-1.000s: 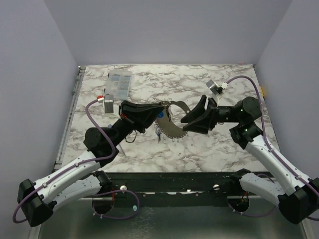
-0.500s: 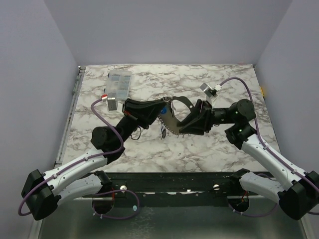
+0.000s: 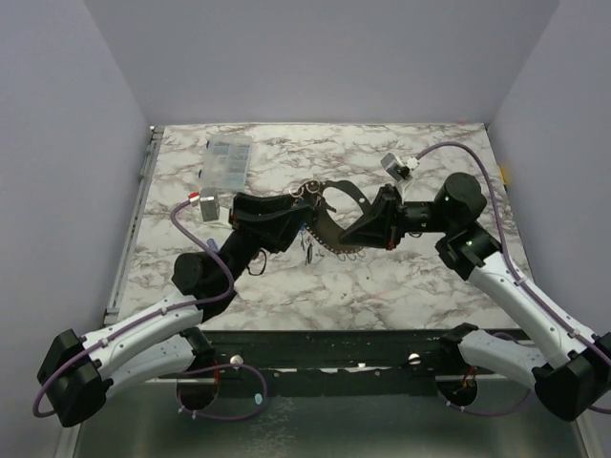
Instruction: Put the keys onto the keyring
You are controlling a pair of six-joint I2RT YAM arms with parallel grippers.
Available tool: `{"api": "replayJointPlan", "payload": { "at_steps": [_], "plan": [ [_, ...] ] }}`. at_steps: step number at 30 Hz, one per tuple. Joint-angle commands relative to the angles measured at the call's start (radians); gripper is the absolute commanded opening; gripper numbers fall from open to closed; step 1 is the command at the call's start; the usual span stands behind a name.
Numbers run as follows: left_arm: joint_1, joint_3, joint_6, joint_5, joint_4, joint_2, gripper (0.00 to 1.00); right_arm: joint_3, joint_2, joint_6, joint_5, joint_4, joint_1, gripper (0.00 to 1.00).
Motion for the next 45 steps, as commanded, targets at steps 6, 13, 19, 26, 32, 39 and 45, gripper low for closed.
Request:
{"api": "replayJointPlan", "payload": {
  "at_steps": [6,13,19,26,32,39,45],
  "plan": [
    [-0.001,-0.067,0.124,-0.199,-0.225,-0.291,0.75,0.313,-0.005,-0.504,0.278,-0.798,0.001,0.01],
    [-0.001,0.014,0.331,-0.298,-0.625,-0.465,0.72,0.405,0.014,-0.574,0.364,-0.966,0.001,0.01],
    [-0.001,0.085,0.444,-0.178,-0.793,-0.434,0.67,0.451,0.051,-0.552,0.455,-1.06,0.001,0.01],
    [-0.001,0.103,0.464,-0.062,-0.837,-0.298,0.61,0.433,0.164,-0.49,0.594,-1.186,0.0,0.01],
    [0.0,0.121,0.444,-0.072,-0.927,-0.159,0.54,0.451,0.267,-0.466,0.836,-1.338,0.0,0.01],
    [-0.001,0.113,0.427,-0.083,-0.961,-0.05,0.53,0.441,0.296,-0.449,0.97,-1.426,0.0,0.0],
    [-0.002,0.129,0.445,0.072,-0.962,0.027,0.64,0.448,0.267,-0.445,0.66,-1.367,0.0,0.01]
  ]
}}
